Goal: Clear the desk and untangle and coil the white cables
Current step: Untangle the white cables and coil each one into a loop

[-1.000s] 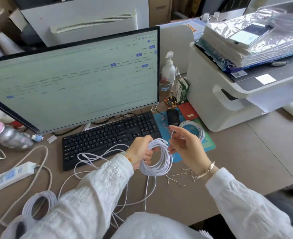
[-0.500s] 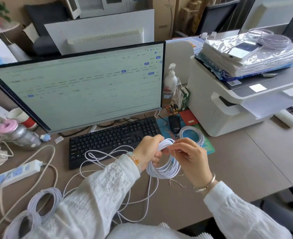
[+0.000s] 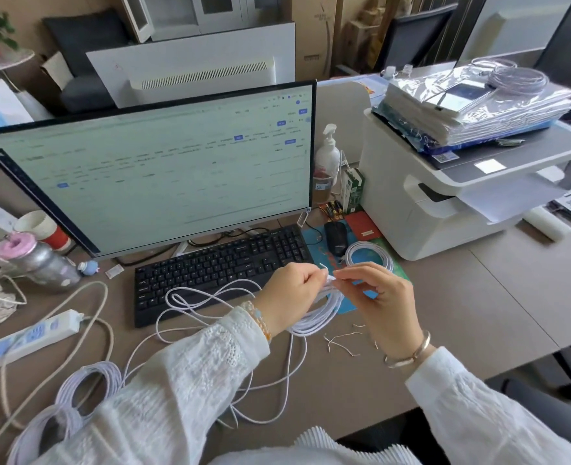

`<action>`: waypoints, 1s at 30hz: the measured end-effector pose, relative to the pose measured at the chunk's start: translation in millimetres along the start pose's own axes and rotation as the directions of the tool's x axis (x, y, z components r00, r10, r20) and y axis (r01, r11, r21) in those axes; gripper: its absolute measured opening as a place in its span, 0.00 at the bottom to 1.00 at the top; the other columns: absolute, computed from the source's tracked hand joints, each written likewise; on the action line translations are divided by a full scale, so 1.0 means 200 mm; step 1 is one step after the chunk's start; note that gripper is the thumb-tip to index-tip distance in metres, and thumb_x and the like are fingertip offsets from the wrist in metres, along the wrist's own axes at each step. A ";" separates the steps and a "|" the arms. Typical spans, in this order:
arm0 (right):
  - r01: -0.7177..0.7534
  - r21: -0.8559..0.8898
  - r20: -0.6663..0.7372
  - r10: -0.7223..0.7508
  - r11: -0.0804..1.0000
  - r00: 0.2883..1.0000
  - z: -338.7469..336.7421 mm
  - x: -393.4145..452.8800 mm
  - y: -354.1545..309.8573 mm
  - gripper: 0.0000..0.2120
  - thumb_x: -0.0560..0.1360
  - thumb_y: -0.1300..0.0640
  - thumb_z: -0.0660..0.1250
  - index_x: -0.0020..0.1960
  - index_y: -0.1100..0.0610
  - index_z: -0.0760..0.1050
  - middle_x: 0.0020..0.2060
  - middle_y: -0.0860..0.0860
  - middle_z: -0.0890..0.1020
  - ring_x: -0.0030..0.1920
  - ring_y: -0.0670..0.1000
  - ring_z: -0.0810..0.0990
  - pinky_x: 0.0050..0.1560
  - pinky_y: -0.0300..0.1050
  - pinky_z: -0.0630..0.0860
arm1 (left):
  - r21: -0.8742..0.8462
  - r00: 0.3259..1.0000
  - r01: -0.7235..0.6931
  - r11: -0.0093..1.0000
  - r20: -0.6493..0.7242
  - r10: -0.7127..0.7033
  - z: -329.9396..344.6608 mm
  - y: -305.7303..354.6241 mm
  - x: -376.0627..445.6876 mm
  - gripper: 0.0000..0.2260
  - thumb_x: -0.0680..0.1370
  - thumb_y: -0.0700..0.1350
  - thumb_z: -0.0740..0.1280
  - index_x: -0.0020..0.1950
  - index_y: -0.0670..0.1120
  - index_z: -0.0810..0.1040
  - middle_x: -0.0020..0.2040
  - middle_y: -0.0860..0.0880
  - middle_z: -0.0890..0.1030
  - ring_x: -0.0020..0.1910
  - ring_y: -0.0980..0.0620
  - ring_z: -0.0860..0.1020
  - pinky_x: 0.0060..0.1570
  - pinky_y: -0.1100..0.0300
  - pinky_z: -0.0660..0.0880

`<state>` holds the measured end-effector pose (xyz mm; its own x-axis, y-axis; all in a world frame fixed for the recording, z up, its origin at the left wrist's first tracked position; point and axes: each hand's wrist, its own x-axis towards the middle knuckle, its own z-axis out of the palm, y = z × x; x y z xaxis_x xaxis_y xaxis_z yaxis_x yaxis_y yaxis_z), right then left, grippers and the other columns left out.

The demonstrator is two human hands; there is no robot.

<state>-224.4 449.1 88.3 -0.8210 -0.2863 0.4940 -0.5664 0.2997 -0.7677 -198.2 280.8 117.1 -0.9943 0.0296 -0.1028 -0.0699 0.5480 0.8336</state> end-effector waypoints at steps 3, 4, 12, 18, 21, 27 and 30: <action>-0.049 0.084 0.117 0.039 0.995 0.992 -0.05 0.05 -0.02 0.05 0.70 0.56 0.73 0.45 0.53 0.85 0.47 0.48 0.83 0.46 0.48 0.82 0.45 0.44 0.80 | -0.004 0.997 -0.017 1.000 0.080 0.017 -0.02 0.03 -0.03 0.18 0.82 0.44 0.59 0.35 0.37 0.68 0.21 0.56 0.62 0.21 0.59 0.61 0.26 0.63 0.59; -0.058 0.102 0.161 0.041 0.993 0.986 -0.07 0.06 -0.02 0.05 0.70 0.56 0.73 0.45 0.53 0.85 0.49 0.48 0.83 0.50 0.48 0.82 0.48 0.42 0.80 | -0.039 0.994 -0.003 0.999 0.105 0.008 -0.03 0.04 -0.03 0.17 0.81 0.44 0.59 0.34 0.37 0.68 0.22 0.56 0.62 0.22 0.58 0.60 0.27 0.61 0.59; -0.414 0.346 0.542 0.181 0.842 0.821 -0.17 0.18 -0.09 0.09 0.68 0.65 0.72 0.48 0.65 0.82 0.44 0.57 0.86 0.45 0.53 0.85 0.48 0.39 0.80 | -0.106 0.954 -0.038 0.994 0.293 0.068 -0.07 0.08 -0.06 0.09 0.73 0.45 0.75 0.49 0.42 0.84 0.39 0.47 0.84 0.36 0.55 0.78 0.43 0.58 0.76; -0.582 0.345 0.610 0.295 0.736 0.735 -0.18 0.19 -0.12 0.19 0.67 0.60 0.72 0.58 0.59 0.79 0.49 0.56 0.85 0.51 0.54 0.84 0.51 0.41 0.80 | -0.153 0.944 -0.045 0.987 0.318 0.092 -0.12 0.10 -0.07 0.07 0.76 0.43 0.72 0.49 0.39 0.84 0.25 0.58 0.74 0.23 0.62 0.67 0.26 0.70 0.64; -0.639 0.327 0.659 0.316 0.696 0.682 -0.18 0.19 -0.12 0.12 0.68 0.60 0.72 0.51 0.61 0.82 0.46 0.58 0.85 0.46 0.54 0.84 0.49 0.42 0.80 | -0.143 0.937 -0.044 0.989 0.339 0.090 -0.13 0.10 -0.08 0.07 0.76 0.43 0.72 0.47 0.39 0.83 0.26 0.57 0.73 0.23 0.61 0.67 0.26 0.70 0.63; -0.675 0.380 0.638 0.349 0.633 0.686 -0.16 0.18 -0.13 0.05 0.68 0.63 0.72 0.43 0.62 0.81 0.41 0.57 0.84 0.40 0.52 0.83 0.43 0.41 0.80 | -0.170 0.940 -0.013 0.985 0.335 0.070 -0.14 0.10 -0.08 0.06 0.75 0.47 0.74 0.43 0.44 0.84 0.28 0.49 0.72 0.25 0.53 0.66 0.25 0.62 0.63; -0.705 0.370 0.598 0.426 0.605 0.680 -0.15 0.16 -0.15 0.09 0.66 0.62 0.73 0.46 0.62 0.83 0.43 0.60 0.85 0.41 0.54 0.84 0.44 0.42 0.81 | -0.226 0.939 0.020 0.974 0.338 0.060 -0.15 0.08 -0.08 0.05 0.75 0.45 0.73 0.40 0.47 0.82 0.25 0.52 0.68 0.23 0.53 0.63 0.24 0.62 0.60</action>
<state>-236.3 458.6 139.6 -0.7561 -0.6109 -0.2350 0.2621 0.0463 -0.9639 -186.2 264.7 148.8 -0.9106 0.3431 -0.2304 -0.1060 0.3449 0.9326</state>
